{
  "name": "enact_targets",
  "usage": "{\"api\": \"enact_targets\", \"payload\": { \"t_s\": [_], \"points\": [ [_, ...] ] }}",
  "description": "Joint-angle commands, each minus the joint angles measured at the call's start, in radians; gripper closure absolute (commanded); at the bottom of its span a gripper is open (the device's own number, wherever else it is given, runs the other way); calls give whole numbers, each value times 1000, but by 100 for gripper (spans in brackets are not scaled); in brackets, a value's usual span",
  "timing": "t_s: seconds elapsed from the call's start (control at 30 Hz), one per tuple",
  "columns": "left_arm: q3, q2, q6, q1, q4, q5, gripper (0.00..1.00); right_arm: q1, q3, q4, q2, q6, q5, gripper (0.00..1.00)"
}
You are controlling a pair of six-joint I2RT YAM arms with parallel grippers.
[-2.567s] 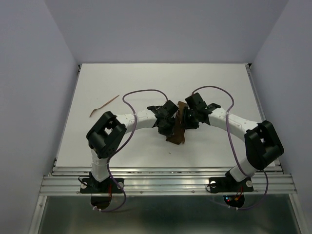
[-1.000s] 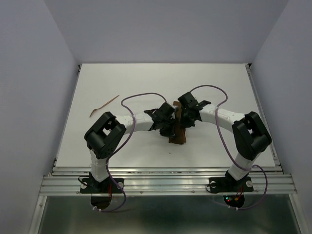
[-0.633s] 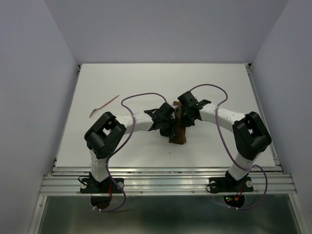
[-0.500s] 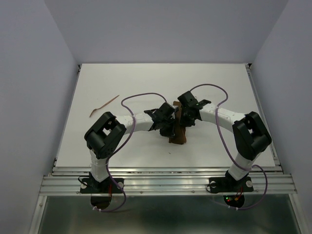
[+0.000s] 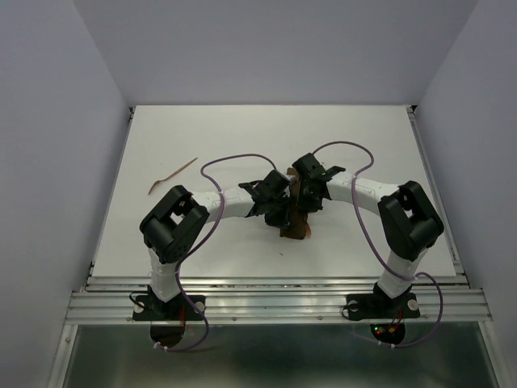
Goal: Fold the napkin into a case and place the utensils inside
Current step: Stuff the knife into the folded napkin.
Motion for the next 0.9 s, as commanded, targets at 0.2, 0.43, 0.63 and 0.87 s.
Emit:
{"api": "enact_targets", "payload": {
  "t_s": [0.2,0.43,0.63,0.87],
  "points": [
    [-35,-28,0,-2,-15,7,100,7,17,22,-9,-1,21,92],
    [-32,-23,-3,-2,-12,8,100,7,64,-11,-32,1,-5,96],
    [-32,-23,-3,-2,-8,8,100,7,79,-28,-23,-1,-2,98],
    [-39,-17,-1,-2,-3,10,100,7,104,-55,-24,-27,9,99]
  ]
}}
